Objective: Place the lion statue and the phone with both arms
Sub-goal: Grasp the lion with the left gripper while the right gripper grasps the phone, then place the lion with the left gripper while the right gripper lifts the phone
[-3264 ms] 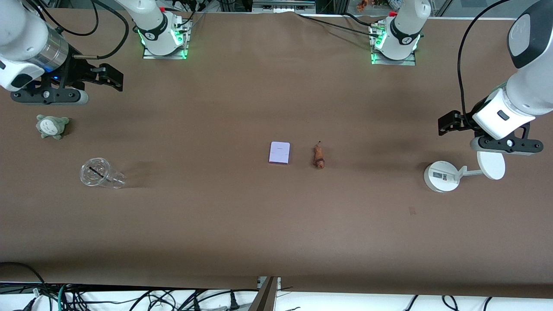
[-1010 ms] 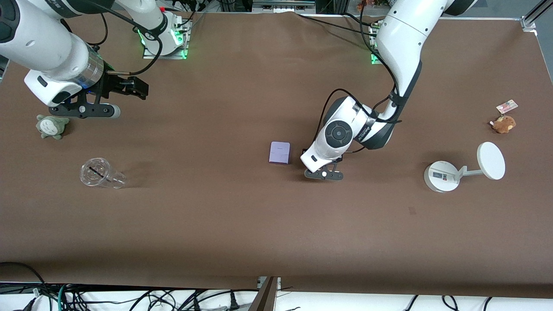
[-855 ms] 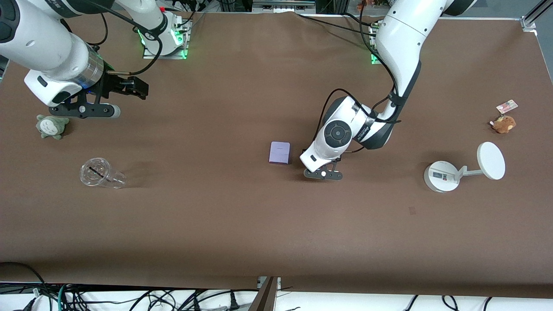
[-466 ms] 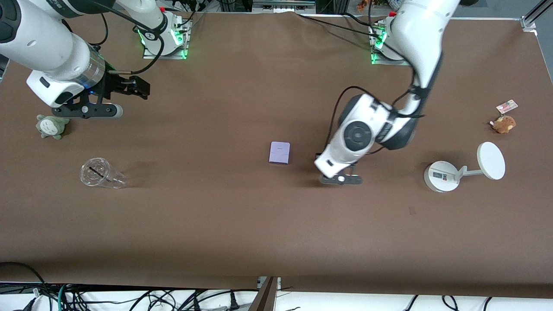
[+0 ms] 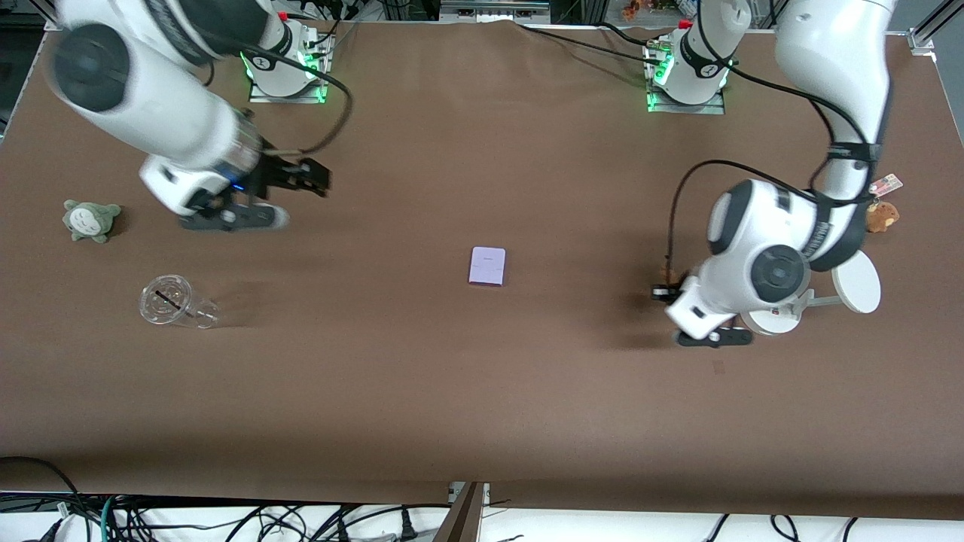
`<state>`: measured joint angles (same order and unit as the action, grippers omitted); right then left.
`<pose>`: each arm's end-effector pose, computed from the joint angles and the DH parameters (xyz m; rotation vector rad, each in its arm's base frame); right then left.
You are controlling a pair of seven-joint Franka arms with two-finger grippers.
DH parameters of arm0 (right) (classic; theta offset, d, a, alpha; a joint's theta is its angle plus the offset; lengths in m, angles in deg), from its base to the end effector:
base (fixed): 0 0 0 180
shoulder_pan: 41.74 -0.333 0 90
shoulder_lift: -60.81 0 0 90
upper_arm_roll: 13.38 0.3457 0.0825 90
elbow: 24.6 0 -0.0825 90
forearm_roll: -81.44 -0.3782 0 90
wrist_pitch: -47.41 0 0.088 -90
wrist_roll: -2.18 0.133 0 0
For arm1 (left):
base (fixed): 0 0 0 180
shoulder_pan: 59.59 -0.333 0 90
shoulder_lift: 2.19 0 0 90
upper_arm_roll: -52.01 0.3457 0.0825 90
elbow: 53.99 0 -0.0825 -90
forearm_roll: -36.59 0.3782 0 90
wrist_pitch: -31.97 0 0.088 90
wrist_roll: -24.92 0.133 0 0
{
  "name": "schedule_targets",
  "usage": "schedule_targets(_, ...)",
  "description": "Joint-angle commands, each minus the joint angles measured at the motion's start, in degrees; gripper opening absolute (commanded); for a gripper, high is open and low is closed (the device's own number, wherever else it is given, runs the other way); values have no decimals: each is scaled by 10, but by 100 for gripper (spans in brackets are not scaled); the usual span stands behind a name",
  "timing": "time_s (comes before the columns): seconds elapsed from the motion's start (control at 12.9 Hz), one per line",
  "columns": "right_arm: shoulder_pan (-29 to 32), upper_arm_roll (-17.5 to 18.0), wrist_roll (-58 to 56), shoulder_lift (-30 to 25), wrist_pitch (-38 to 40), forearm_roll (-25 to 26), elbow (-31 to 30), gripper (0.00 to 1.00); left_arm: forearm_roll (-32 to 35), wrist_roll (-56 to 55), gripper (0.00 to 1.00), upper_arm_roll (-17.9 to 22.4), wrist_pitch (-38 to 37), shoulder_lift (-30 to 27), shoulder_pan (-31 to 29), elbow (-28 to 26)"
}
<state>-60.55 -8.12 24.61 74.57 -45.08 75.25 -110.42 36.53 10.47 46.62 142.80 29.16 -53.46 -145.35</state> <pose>0.5627 0.2602 0.5263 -3.0607 -0.0245 0.2513 0.6599 -0.1267 0.3034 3.1190 0.0940 -0.3308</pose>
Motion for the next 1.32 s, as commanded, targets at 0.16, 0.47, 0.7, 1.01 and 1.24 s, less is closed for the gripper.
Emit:
schedule_targets(0.16, -88, -2, 125, 95, -101, 7, 10, 100, 8, 64, 26, -8, 22, 20, -42, -23)
schedule_targets(0.47, -139, -3, 187, 183, -190, 35, 35, 100, 8, 143, 26, -8, 83, 44, -80, -45)
schedule_targets(0.7, -156, -4, 208, 259, -212, 43, 93, 100, 8, 145, 33, -8, 123, 50, -81, -66)
schedule_targets(1.01, -170, -4, 206, 312, -262, 53, 108, 100, 8, 144, 100, -8, 128, 36, -79, -70)
schedule_targets(1.24, -187, -8, 207, 340, -291, 58, 113, 100, 8, 143, 100, -8, 71, -20, -79, -55)
